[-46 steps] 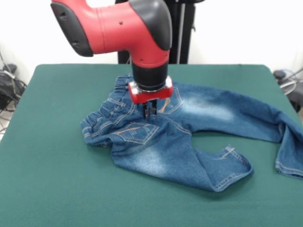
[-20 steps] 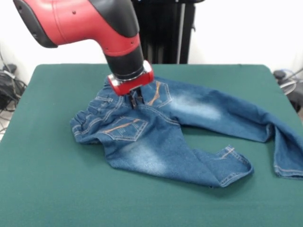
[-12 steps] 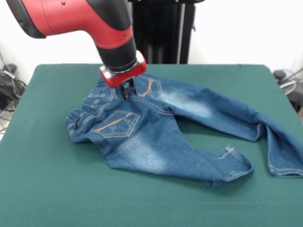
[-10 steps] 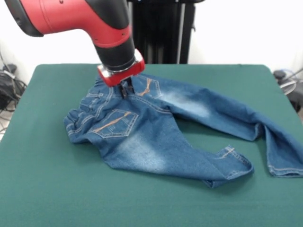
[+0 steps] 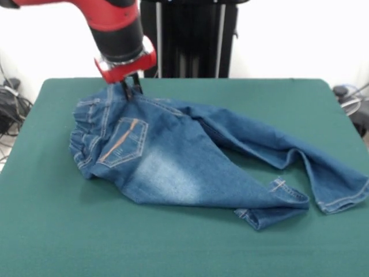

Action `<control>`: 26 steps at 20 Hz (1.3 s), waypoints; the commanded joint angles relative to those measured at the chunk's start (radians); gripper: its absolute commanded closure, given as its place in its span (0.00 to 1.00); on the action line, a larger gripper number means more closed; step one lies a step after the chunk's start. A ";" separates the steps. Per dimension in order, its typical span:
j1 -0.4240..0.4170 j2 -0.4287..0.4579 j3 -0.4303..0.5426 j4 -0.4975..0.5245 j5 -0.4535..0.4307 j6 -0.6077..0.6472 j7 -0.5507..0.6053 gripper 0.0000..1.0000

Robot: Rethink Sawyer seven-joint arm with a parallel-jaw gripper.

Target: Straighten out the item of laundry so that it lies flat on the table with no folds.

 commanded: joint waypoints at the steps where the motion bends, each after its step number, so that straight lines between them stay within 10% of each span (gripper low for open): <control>1: 0.016 -0.098 0.071 -0.056 0.037 0.159 -0.212 1.00; 26: 0.011 0.056 0.015 -0.165 -0.047 0.091 -0.319 1.00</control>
